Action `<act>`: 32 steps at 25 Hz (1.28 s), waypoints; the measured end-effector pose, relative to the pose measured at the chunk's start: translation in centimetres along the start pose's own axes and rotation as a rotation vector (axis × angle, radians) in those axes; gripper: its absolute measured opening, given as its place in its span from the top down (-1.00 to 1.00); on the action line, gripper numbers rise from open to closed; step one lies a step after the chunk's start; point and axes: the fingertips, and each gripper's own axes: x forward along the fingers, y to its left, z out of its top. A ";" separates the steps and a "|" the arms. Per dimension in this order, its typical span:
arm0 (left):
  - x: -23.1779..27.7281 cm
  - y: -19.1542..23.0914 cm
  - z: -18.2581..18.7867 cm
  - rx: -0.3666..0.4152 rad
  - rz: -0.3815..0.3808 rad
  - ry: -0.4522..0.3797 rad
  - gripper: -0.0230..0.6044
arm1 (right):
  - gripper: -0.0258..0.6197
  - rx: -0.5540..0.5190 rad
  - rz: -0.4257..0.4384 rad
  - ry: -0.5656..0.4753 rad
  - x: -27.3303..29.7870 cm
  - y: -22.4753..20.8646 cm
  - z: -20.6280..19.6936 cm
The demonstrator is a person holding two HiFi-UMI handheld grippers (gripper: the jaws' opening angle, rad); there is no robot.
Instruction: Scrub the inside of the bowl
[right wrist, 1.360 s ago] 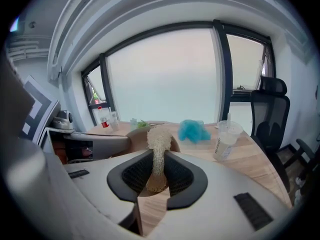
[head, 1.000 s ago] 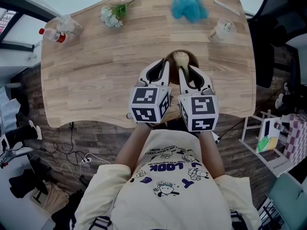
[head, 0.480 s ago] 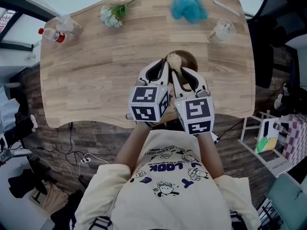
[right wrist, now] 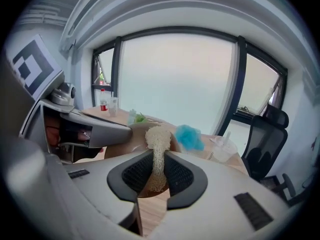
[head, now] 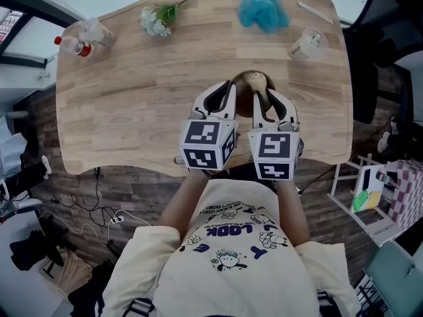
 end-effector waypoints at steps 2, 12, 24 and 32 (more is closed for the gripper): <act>-0.1 -0.1 0.2 -0.002 0.005 -0.012 0.78 | 0.71 0.033 -0.008 -0.001 0.0 -0.2 -0.1; -0.3 0.5 0.3 0.007 0.018 -0.024 0.77 | 0.71 0.523 0.088 0.017 0.4 0.6 -2.2; -0.5 0.6 0.0 0.030 0.043 -0.029 0.77 | 0.71 0.927 0.282 -0.012 0.0 3.1 -1.1; -1.0 0.2 -0.1 0.027 0.036 -0.017 0.77 | 0.71 0.690 0.193 0.012 0.0 2.4 -2.1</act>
